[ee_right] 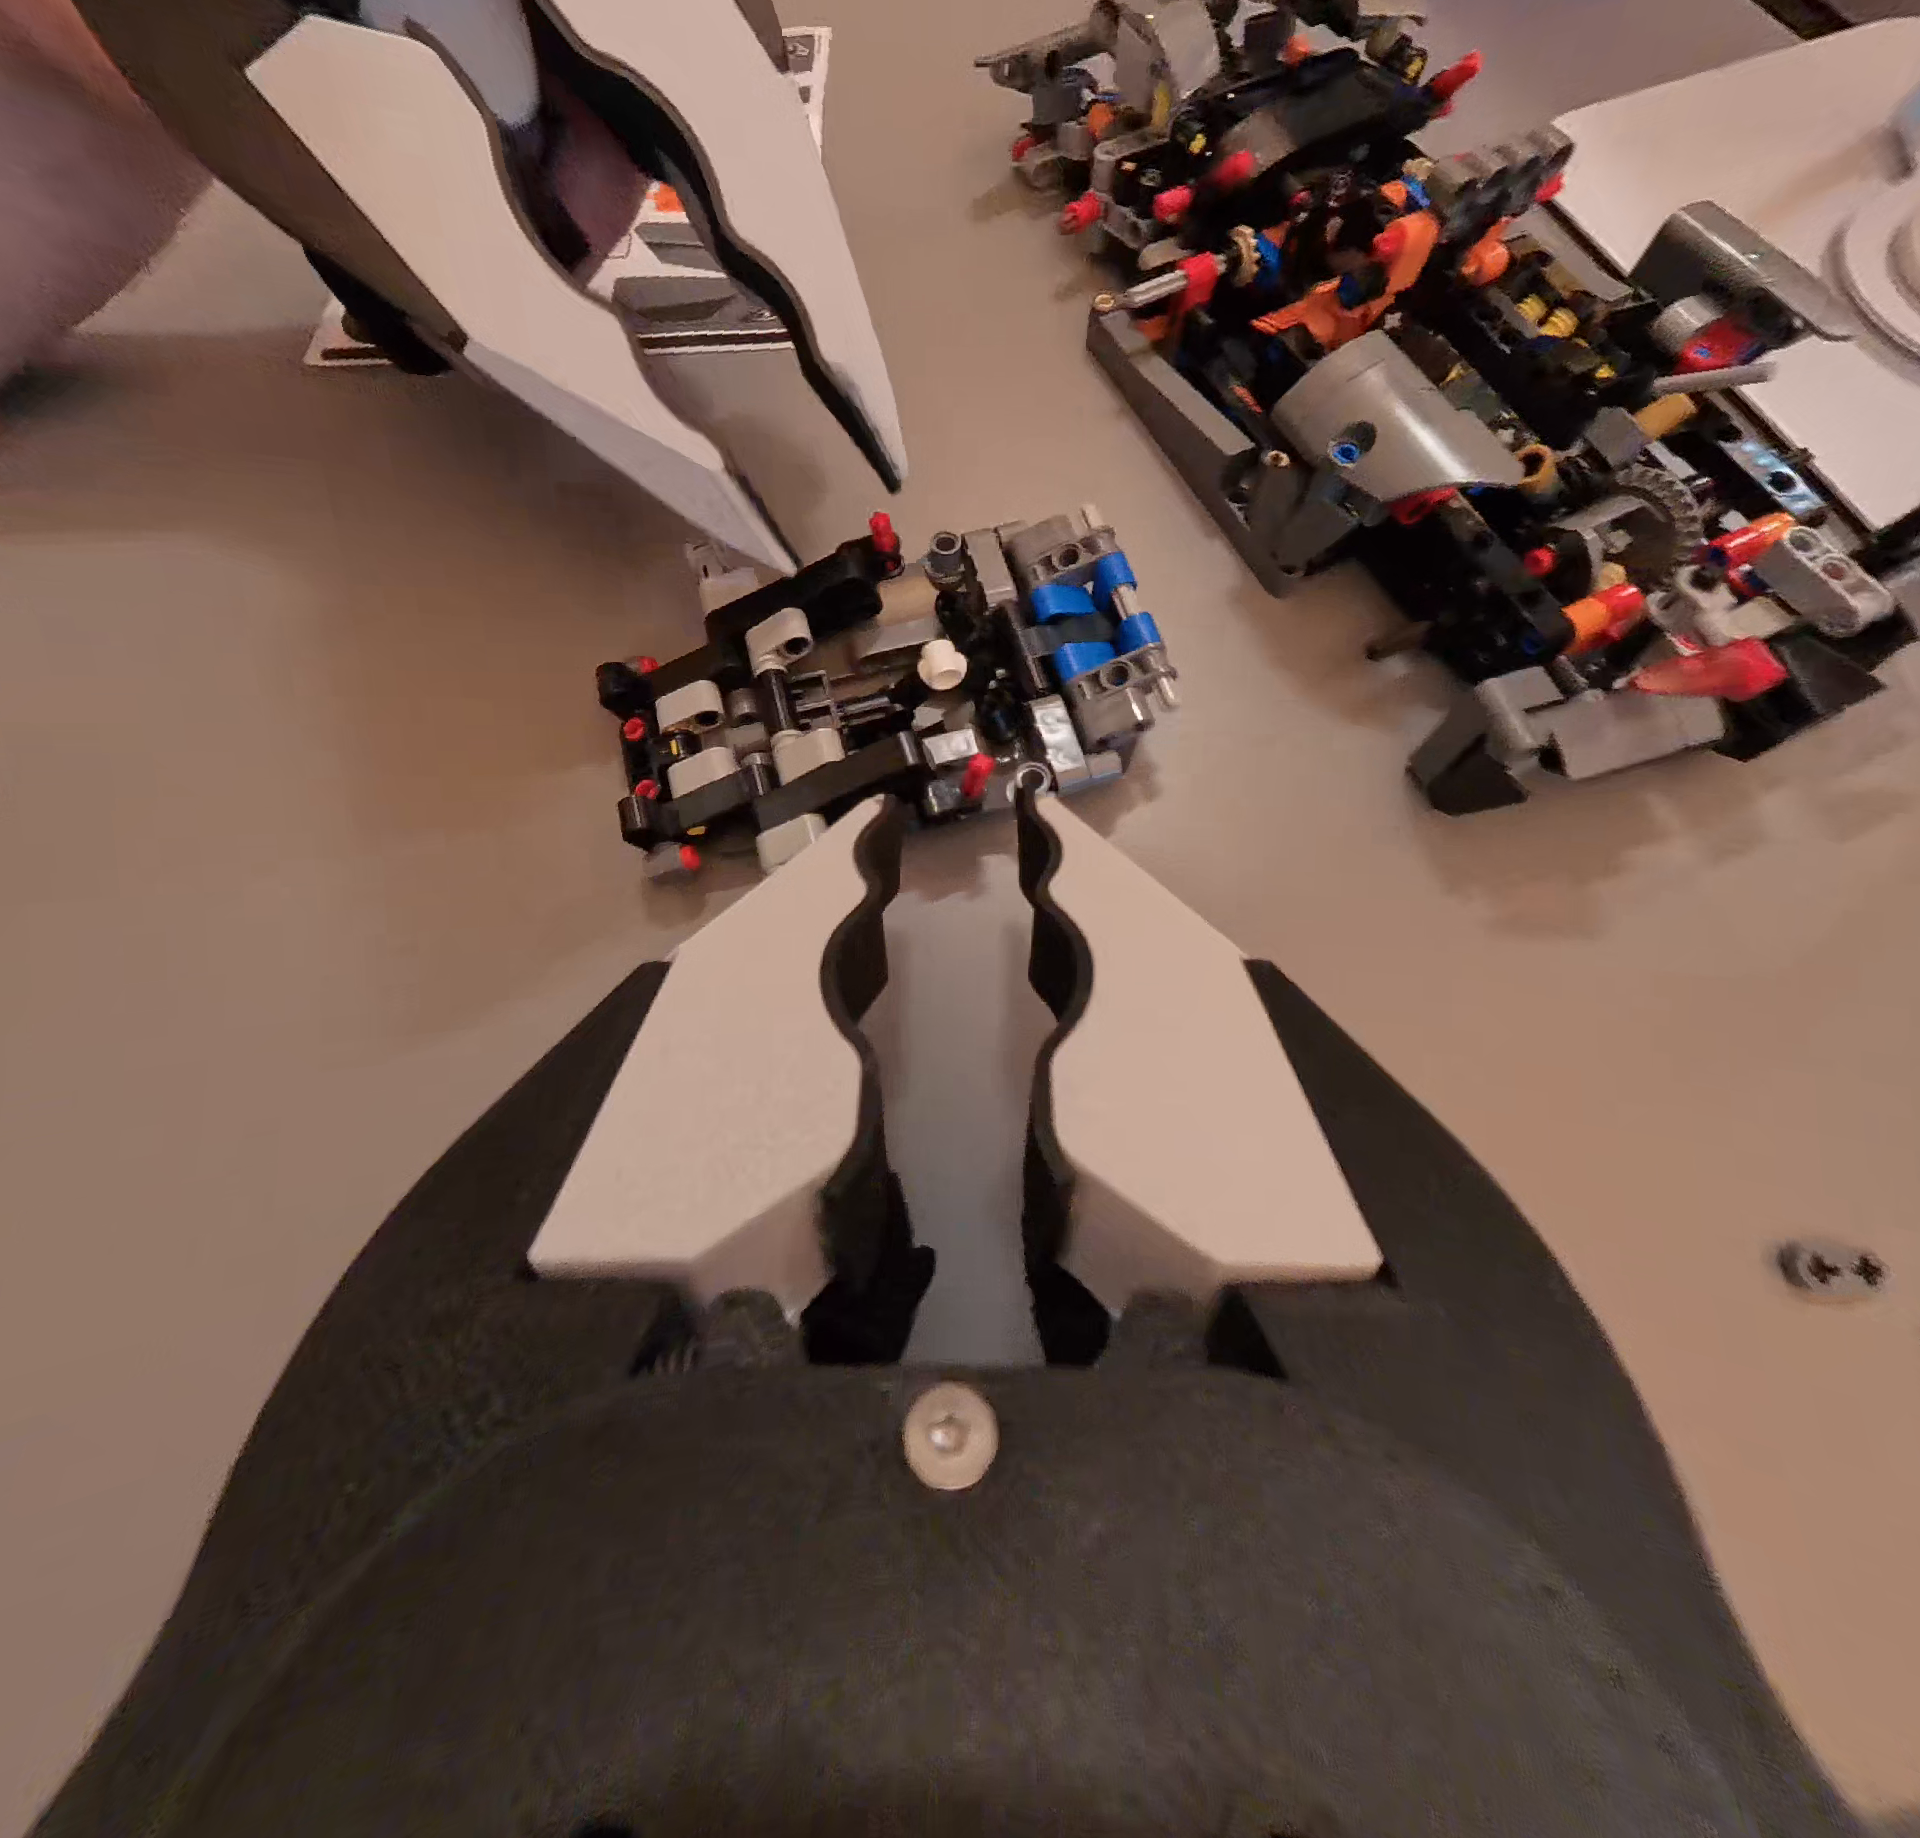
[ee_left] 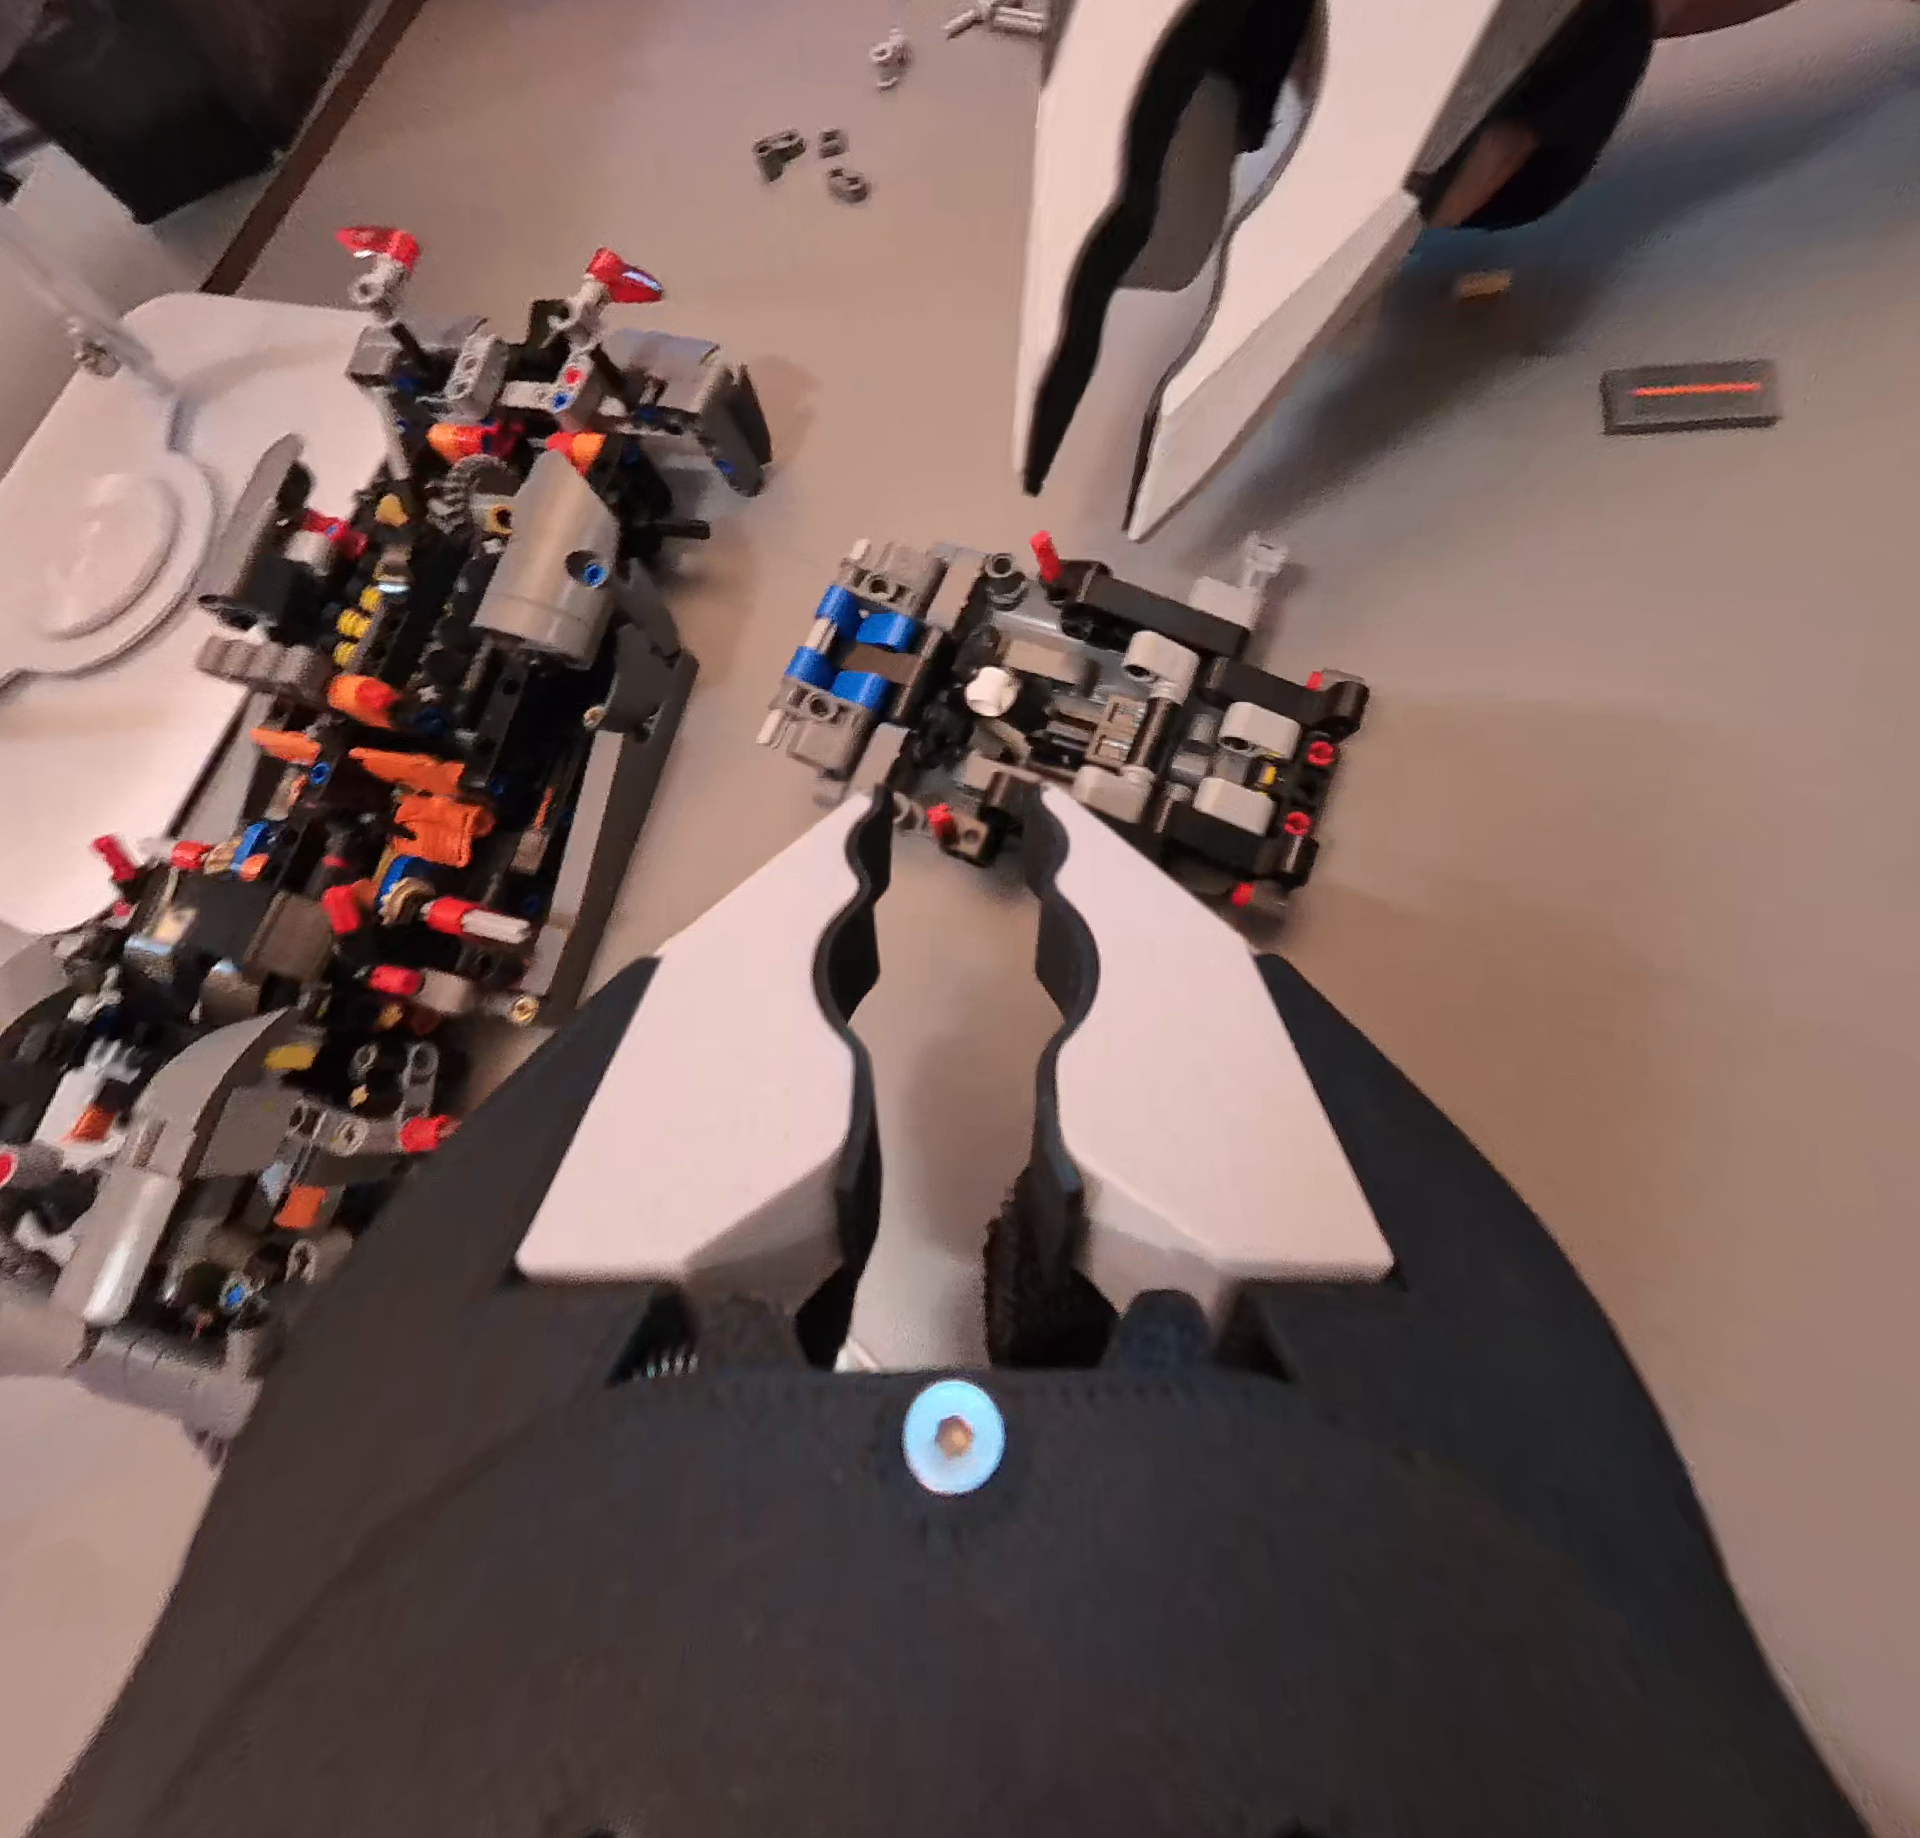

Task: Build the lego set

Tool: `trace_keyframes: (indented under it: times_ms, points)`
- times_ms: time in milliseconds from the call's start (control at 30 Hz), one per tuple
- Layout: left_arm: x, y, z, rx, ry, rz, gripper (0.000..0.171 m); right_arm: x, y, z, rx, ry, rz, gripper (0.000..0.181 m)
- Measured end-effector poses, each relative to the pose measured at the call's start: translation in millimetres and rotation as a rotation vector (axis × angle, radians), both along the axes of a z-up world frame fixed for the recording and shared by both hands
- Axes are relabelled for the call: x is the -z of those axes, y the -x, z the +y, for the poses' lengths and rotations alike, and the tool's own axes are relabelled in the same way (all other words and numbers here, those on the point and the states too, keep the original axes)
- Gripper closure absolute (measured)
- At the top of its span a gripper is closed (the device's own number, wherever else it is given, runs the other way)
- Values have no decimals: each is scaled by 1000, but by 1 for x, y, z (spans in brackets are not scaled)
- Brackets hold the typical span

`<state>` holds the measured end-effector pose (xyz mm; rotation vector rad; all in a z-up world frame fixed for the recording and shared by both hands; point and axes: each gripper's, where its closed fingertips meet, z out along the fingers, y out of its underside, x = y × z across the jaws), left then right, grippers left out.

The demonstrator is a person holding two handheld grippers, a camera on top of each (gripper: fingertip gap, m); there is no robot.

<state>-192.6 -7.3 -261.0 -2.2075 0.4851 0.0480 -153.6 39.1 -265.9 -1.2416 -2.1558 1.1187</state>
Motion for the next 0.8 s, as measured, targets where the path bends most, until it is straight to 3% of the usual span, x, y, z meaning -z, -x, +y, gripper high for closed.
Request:
trace_keyframes:
  times_ms: [800]
  points:
    - [11,-7,0,53,-30,-87,156,11,6,-9,-77,-9,-45,169]
